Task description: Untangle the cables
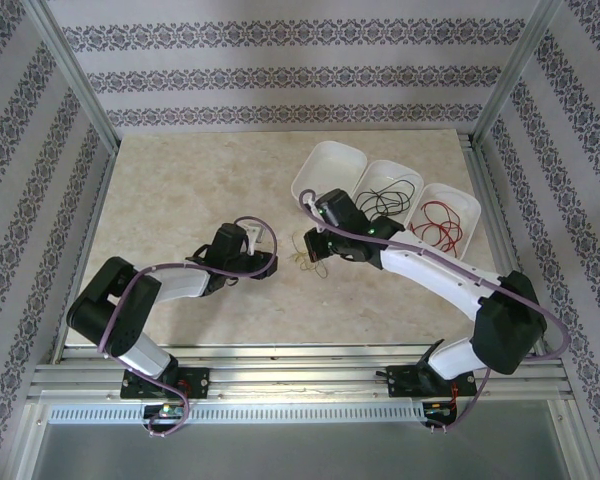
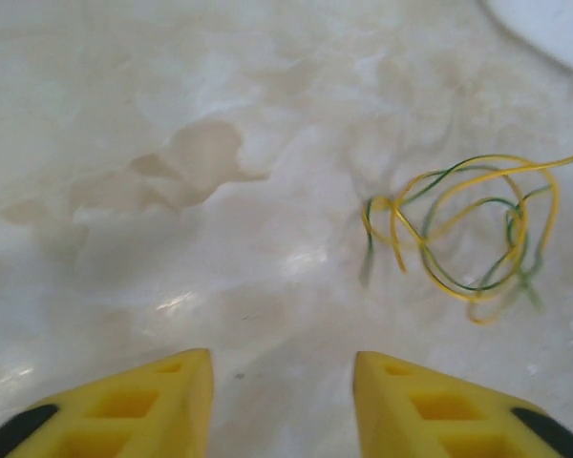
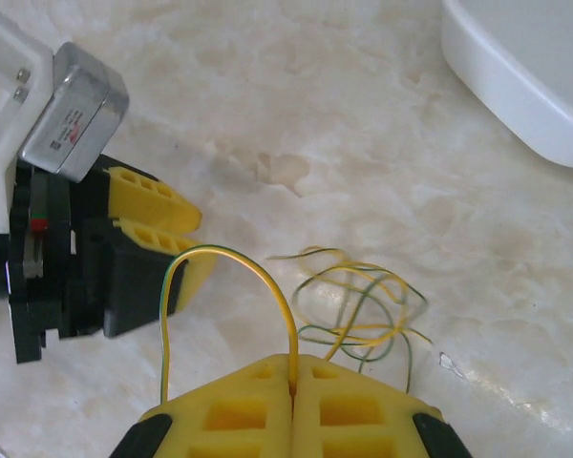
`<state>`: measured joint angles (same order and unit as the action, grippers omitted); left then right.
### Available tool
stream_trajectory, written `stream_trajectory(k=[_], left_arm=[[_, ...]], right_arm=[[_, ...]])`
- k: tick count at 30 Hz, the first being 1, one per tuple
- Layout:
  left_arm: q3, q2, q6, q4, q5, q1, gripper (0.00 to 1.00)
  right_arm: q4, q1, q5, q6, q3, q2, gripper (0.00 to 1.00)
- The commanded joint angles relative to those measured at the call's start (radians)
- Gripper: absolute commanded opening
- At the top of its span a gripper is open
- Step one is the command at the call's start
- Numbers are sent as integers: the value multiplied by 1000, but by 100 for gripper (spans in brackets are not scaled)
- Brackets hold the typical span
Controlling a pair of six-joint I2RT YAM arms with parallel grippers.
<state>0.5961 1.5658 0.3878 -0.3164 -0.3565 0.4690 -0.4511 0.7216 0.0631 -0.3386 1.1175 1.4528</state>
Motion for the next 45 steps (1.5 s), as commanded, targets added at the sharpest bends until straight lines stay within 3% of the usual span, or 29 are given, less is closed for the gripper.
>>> stream_trajectory(k=[1, 5, 11, 20, 30, 36, 45], left_arm=[[-43, -26, -15, -181, -104, -10, 55], [-95, 4, -80, -366, -144, 15, 68], [-148, 82, -132, -613, -108, 60, 70], [-67, 202, -132, -643, -156, 100, 70], [22, 264, -263, -512, -131, 115, 67], [44, 301, -230, -540, -184, 117, 59], [34, 311, -190, -572, -200, 134, 62]], right_arm=[[18, -9, 47, -55, 25, -17, 0], [31, -18, 47, -89, 33, -9, 0], [35, -45, 79, -148, 27, 0, 0], [25, -76, 157, -184, 68, -51, 0], [41, -77, 207, -215, 86, -66, 0], [54, -77, 208, -223, 81, -68, 0], [98, -79, 230, -240, 83, -46, 0]])
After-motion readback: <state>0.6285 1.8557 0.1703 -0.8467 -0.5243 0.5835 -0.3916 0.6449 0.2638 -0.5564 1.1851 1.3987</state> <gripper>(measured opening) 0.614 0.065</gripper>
